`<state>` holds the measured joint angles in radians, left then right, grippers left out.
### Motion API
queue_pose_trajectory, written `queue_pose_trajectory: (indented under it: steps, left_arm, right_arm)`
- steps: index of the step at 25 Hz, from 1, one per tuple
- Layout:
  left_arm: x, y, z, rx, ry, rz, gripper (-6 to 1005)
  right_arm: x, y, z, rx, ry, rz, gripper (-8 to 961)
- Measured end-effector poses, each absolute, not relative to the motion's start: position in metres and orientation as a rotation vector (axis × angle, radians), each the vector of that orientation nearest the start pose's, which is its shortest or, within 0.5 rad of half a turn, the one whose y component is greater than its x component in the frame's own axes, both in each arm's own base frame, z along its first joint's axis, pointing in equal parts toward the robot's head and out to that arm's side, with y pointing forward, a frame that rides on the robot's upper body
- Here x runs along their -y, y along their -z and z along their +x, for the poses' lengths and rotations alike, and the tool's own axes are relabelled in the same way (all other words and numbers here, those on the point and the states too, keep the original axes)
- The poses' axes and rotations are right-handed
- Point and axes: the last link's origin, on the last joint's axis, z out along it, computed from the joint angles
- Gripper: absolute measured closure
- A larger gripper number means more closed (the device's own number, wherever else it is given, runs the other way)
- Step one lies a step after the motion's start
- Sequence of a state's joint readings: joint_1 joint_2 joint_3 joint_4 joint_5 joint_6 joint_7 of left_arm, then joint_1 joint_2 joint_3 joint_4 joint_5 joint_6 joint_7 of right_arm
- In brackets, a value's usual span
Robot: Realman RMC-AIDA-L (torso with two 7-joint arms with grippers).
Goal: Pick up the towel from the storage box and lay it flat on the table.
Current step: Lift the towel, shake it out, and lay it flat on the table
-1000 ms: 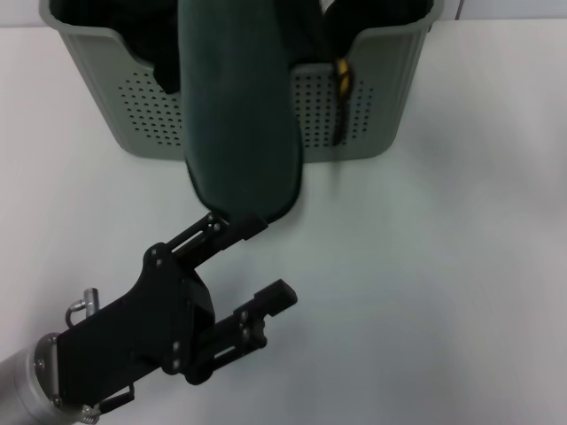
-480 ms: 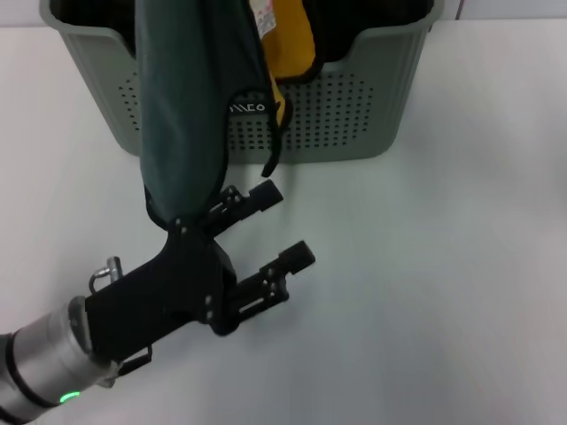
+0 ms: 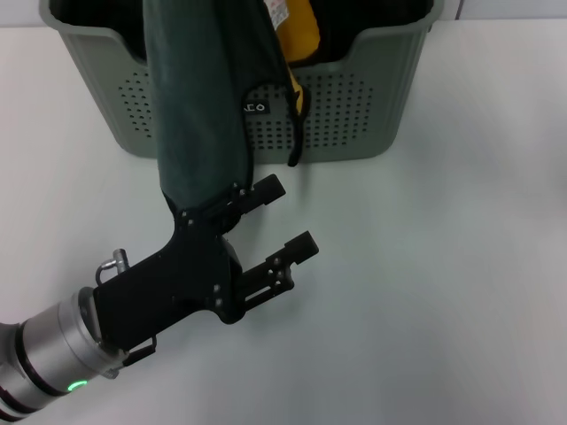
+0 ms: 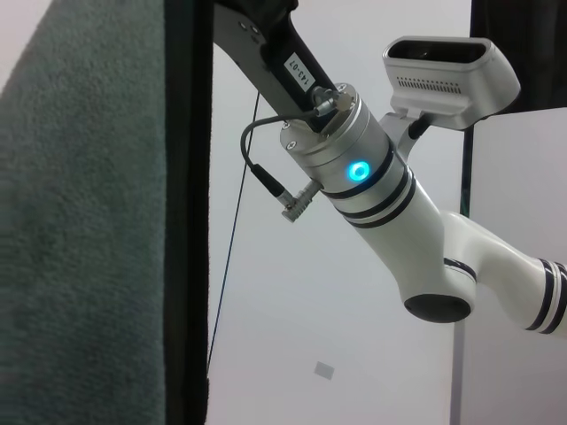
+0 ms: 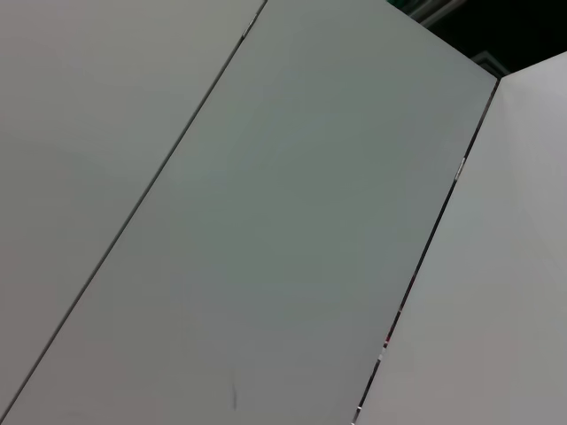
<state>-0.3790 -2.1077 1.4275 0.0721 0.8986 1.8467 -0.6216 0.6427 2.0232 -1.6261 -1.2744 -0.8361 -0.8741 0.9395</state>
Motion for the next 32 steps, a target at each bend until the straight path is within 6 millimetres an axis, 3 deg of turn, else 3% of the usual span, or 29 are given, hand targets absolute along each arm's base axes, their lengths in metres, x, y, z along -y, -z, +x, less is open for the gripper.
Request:
queue_pose_trajectory:
  steps: [24,32]
  left_arm:
    - [-0.228,0.054,-0.229,0.314,1.589,-2.463,305]
    - [-0.245,0.051,-0.234,0.351,1.524,-2.348,306]
  right_arm:
    - [-0.363,-0.031,-0.026,0.552,-1.28,-2.213,936]
    - [-0.358,-0.026,-0.032,0.578,-1.295,-2.228,935]
